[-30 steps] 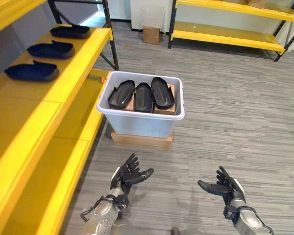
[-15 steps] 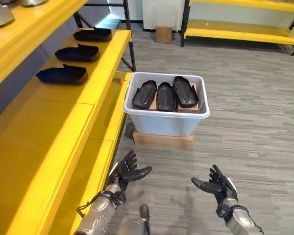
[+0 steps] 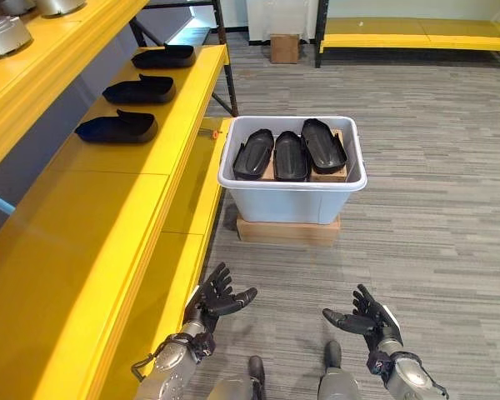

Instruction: Move parts from the plastic box to the shelf.

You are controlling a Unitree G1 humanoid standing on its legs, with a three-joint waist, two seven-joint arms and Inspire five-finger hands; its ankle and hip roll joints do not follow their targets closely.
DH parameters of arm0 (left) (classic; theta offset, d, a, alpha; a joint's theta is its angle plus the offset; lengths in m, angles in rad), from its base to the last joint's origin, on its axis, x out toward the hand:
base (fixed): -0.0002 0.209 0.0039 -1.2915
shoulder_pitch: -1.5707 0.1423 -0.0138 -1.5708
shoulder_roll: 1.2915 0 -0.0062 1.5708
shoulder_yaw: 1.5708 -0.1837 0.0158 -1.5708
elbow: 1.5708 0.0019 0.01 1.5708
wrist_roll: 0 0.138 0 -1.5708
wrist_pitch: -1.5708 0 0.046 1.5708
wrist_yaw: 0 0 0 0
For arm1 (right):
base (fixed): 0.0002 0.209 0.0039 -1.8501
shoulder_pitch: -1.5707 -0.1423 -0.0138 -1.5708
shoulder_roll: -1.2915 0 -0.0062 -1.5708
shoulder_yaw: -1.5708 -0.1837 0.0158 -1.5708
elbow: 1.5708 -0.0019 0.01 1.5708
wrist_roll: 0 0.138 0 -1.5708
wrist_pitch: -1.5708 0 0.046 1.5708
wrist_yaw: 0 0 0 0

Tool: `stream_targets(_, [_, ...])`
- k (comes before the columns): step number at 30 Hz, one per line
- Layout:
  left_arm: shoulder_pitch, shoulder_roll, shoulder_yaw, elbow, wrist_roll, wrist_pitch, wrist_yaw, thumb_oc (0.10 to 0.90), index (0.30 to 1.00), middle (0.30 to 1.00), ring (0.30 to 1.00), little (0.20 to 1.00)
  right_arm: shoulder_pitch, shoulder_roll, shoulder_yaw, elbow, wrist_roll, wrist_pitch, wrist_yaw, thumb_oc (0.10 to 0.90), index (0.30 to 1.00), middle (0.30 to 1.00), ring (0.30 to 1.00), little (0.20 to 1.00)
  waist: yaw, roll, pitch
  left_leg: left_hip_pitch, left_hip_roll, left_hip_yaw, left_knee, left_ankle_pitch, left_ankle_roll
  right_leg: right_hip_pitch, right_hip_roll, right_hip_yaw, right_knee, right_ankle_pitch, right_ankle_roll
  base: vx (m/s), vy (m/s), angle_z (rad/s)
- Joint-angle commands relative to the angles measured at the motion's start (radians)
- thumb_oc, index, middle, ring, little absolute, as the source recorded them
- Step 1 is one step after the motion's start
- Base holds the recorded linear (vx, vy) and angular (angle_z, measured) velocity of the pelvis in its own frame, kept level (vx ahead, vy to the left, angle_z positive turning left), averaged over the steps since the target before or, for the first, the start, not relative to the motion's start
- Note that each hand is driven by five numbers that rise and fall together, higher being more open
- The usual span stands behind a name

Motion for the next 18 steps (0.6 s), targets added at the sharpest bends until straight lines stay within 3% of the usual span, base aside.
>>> stream_targets(1, [-0.054, 0.016, 0.025, -0.103, -0.01, -0.088, -0.02, 0.9, 1.0, 1.0, 1.0, 1.0, -0.054, -0.041, -0.024, -0.041, -0.014, -0.09, 0.0, 0.9, 1.0, 1.0, 1.0, 1.0, -0.004, -0.018, -0.092, 0.152, 0.127, -0.049, 0.02, -0.11, -0.045, -0.063, -0.007, 0.003, 0.061, -0.039, 0.011, 0.11, -0.089, 0.04])
stream_targets(10, [-0.053, 0.018, 0.031, -0.126, -0.031, -0.085, -0.012, 0.9, 1.0, 1.0, 1.0, 1.0, -0.05, -0.053, -0.018, -0.041, -0.015, -0.09, 0.007, 0.9, 1.0, 1.0, 1.0, 1.0, -0.011, 0.003, -0.088, 0.173, 0.187, -0.068, 0.043, -0.073, -0.068, -0.107, 0.036, 0.007, 0.211, -0.15, -0.028, 0.12, -0.108, 0.08])
stream_targets(11, [-0.056, 0.012, 0.034, -0.127, -0.038, -0.085, -0.011, 0.9, 1.0, 1.0, 1.0, 1.0, -0.046, -0.053, -0.014, -0.044, -0.01, -0.092, 0.009, 0.9, 1.0, 1.0, 1.0, 1.0, -0.002, -0.002, -0.08, 0.11, 0.211, -0.091, 0.22, 0.041, -0.088, -0.069, 0.077, 0.007, 0.201, -0.186, -0.072, 0.16, -0.314, 0.14])
stream_targets(12, [-0.057, 0.007, 0.032, -0.128, -0.05, -0.087, -0.01, 0.9, 1.0, 1.0, 1.0, 1.0, -0.042, -0.058, -0.011, -0.051, -0.005, -0.098, 0.013, 0.9, 1.0, 1.0, 1.0, 1.0, 0.012, -0.023, -0.062, 0.03, 0.191, -0.138, 0.4, 0.113, -0.079, -0.038, 0.095, 0.021, 0.178, -0.191, -0.104, 0.12, -0.398, 0.34])
stream_targets(13, [-0.072, 0.003, 0.024, -0.123, -0.063, -0.085, -0.009, 0.9, 1.0, 1.0, 1.0, 1.0, -0.045, -0.068, -0.012, -0.06, 0.006, -0.103, 0.009, 0.9, 1.0, 1.0, 1.0, 1.0, 0.037, -0.053, -0.018, -0.088, 0.124, -0.188, 0.615, 0.137, -0.066, 0.011, 0.101, 0.027, 0.152, -0.2, -0.13, 0.09, -0.321, 0.36])
stream_targets(14, [-0.073, 0.004, 0.022, -0.118, -0.058, -0.085, -0.005, 0.9, 1.0, 1.0, 1.0, 1.0, -0.04, -0.076, -0.011, -0.065, 0.005, -0.102, 0.011, 0.9, 1.0, 1.0, 1.0, 1.0, 0.038, -0.066, -0.007, -0.13, 0.112, -0.182, 0.667, 0.141, -0.06, 0.031, 0.102, 0.023, 0.141, -0.209, -0.139, 0.19, -0.243, 0.17])
stream_targets(16, [-0.069, 0.006, 0.013, -0.105, -0.065, -0.084, -0.003, 0.9, 1.0, 1.0, 1.0, 1.0, -0.024, -0.087, -0.022, -0.065, 0.002, -0.109, -0.01, 0.9, 1.0, 1.0, 1.0, 1.0, 0.044, -0.056, -0.003, -0.24, 0.19, -0.077, 0.364, 0.128, -0.07, 0.098, 0.113, 0.016, 0.087, -0.233, -0.117, 0.4, 0.011, -0.01])
stream_targets(17, [-0.067, 0.004, 0.009, -0.096, -0.06, -0.084, -0.001, 0.9, 1.0, 1.0, 1.0, 1.0, -0.024, -0.086, -0.021, -0.06, -0.003, -0.113, -0.016, 0.9, 1.0, 1.0, 1.0, 1.0, 0.058, -0.049, -0.002, -0.234, 0.195, -0.062, 0.189, 0.163, -0.073, 0.12, 0.121, 0.023, 0.072, -0.24, -0.107, 0.45, 0.198, 0.08])
stream_targets(18, [-0.061, 0.001, 0.008, -0.091, -0.053, -0.082, 0.001, 0.9, 1.0, 1.0, 1.0, 1.0, -0.02, -0.084, -0.022, -0.061, -0.009, -0.115, -0.018, 0.9, 1.0, 1.0, 1.0, 1.0, 0.071, -0.034, -0.003, -0.223, 0.202, -0.089, 0.041, 0.217, -0.077, 0.14, 0.13, 0.034, 0.068, -0.247, -0.097, 0.49, 0.223, -0.48])
